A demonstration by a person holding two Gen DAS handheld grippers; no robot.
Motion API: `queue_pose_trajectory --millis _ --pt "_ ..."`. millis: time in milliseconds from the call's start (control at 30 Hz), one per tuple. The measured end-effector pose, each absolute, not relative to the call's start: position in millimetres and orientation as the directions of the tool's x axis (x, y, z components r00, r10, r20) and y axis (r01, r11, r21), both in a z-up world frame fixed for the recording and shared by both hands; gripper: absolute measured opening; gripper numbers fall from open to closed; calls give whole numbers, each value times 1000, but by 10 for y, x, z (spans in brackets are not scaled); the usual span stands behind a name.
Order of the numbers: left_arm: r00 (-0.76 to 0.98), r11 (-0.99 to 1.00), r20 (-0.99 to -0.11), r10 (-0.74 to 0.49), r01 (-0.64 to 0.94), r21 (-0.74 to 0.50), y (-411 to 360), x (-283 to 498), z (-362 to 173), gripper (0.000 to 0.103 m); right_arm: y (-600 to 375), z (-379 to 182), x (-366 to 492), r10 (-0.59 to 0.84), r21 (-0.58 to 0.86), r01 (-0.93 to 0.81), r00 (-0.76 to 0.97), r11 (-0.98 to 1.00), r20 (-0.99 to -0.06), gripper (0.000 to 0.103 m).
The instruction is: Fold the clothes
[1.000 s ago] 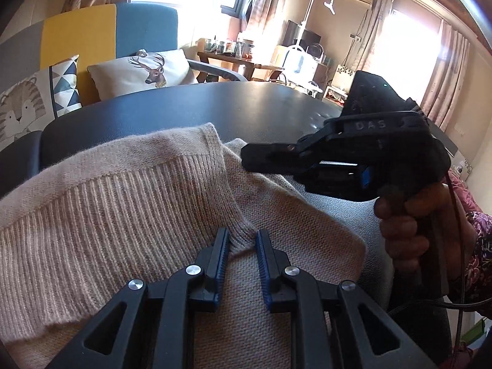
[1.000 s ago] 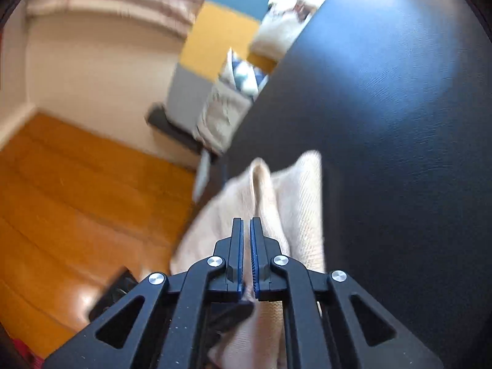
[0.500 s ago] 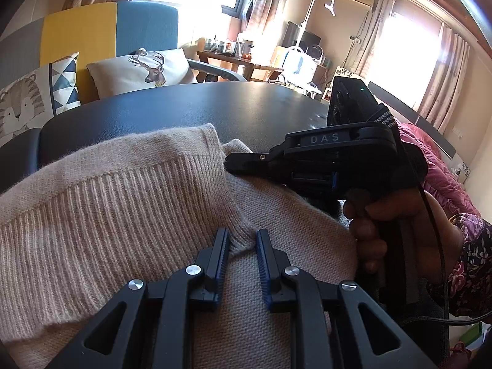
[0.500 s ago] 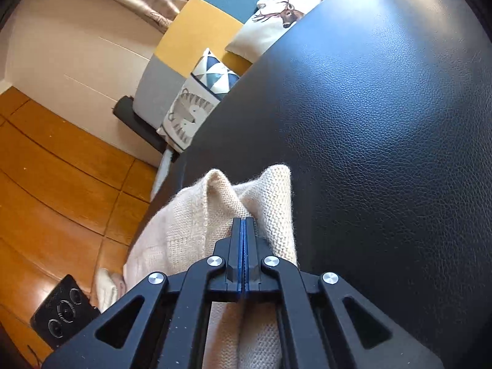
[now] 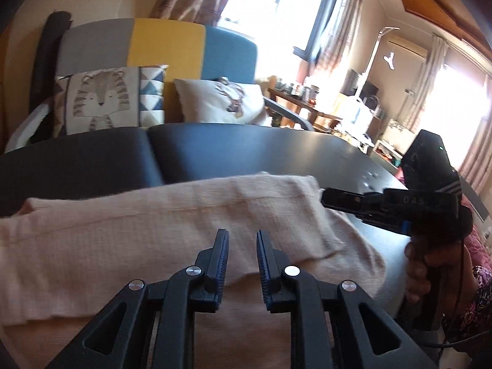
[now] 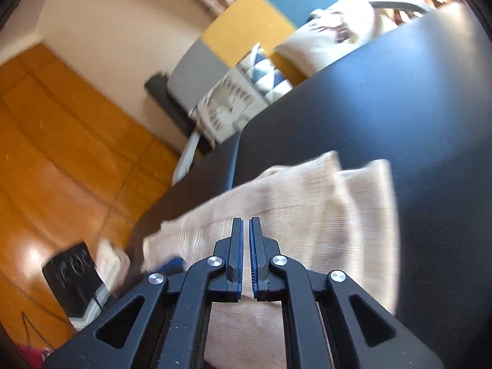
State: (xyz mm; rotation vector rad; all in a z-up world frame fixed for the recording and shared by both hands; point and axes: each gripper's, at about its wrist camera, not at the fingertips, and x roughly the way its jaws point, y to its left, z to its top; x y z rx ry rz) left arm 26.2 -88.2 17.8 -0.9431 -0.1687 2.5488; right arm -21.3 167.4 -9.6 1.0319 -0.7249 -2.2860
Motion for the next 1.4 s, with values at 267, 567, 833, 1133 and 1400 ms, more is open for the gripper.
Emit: queue_pose_trajectory --millis 267,567,833,1133,1400 --pt "-725 -968 -654 216 -70 -242 -2008 77 -183 18 1548 -403 -225 -639 662 187 -538 -726 -550 2" --pt "-717 -956 -656 238 -51 -291 -2154 40 -346 20 1590 -483 -103 -581 593 192 -568 -782 -583 0" --pt "-725 -965 -656 212 -49 -258 -2131 46 -344 20 1543 -334 -24 -527 591 111 -604 -799 -598 3" --pt "-733 -971 -652 193 -47 -234 -2108 108 -353 20 737 49 -1 -560 500 285 -593 -818 -579 20" --pt "-736 -967 -645 204 -49 -250 -2142 99 -379 20 579 -269 -34 -530 445 299 -588 -844 -610 17"
